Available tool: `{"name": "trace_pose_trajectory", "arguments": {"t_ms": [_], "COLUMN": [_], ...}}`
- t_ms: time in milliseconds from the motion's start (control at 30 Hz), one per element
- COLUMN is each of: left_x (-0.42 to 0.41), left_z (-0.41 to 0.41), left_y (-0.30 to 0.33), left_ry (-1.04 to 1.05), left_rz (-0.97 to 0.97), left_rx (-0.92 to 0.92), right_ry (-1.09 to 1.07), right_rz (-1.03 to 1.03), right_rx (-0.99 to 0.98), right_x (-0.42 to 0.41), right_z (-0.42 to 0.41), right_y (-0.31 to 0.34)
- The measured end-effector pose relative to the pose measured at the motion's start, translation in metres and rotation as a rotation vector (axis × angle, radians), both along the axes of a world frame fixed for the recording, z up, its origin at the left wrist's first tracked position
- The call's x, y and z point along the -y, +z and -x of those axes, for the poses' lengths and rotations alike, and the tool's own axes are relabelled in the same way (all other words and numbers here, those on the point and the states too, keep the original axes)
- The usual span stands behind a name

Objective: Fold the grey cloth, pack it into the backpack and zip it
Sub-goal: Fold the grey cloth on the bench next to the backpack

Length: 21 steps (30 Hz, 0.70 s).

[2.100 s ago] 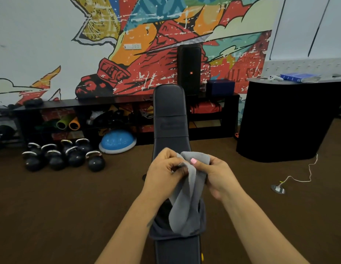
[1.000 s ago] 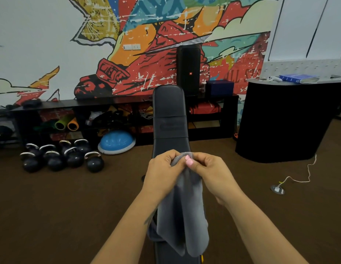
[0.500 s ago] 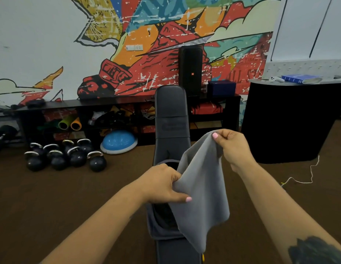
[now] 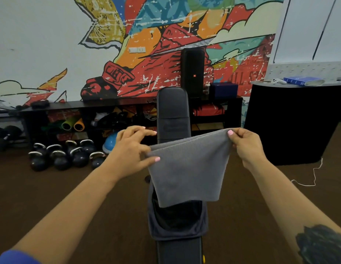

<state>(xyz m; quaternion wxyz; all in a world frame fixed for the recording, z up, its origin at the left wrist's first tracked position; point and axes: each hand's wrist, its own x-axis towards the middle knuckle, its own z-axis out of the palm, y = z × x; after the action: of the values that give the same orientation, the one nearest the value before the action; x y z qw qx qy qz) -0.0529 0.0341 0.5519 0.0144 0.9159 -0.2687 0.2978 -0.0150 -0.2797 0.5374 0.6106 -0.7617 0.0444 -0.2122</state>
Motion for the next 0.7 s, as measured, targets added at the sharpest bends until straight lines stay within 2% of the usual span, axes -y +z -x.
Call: {"name": "trace_pose_trajectory", "arguments": {"t_ms": [133,233,300,367,500,567,633,700], "left_x": [0.003,0.005,0.005,0.002,-0.005,-0.003,0.005,0.021], "left_z": [0.004,0.003,0.000,-0.003,-0.010,-0.014,-0.016,-0.016], "left_y": [0.001,-0.007,-0.010,-0.013,-0.023,-0.028,-0.033,-0.034], "left_ry": [-0.058,-0.014,0.034,0.140,0.364,0.458,0.464,0.309], "left_rz": [0.645,0.857,0.913,0.802,0.286,0.097,0.051,0.220], "left_rx": [-0.321,-0.414,-0.439,-0.460,-0.651,-0.758,-0.886,-0.954], "right_ry": [0.030,0.032,0.030,0.038,0.118,0.175,0.236,0.294], "right_rz": [-0.038,-0.047,-0.049,-0.016,0.072,0.127,0.178,0.207], "right_rx": [-0.008,0.005,0.027,0.043,0.028,0.010,-0.009,-0.029], "right_x": [0.001,-0.001,-0.003,-0.008,-0.026,-0.037,-0.048,-0.057], "right_z": [0.001,0.004,0.008,0.012,0.016,0.018,0.021,0.023], "right_y": [-0.001,-0.002,-0.002,-0.001,0.004,0.006,0.004,0.000]}}
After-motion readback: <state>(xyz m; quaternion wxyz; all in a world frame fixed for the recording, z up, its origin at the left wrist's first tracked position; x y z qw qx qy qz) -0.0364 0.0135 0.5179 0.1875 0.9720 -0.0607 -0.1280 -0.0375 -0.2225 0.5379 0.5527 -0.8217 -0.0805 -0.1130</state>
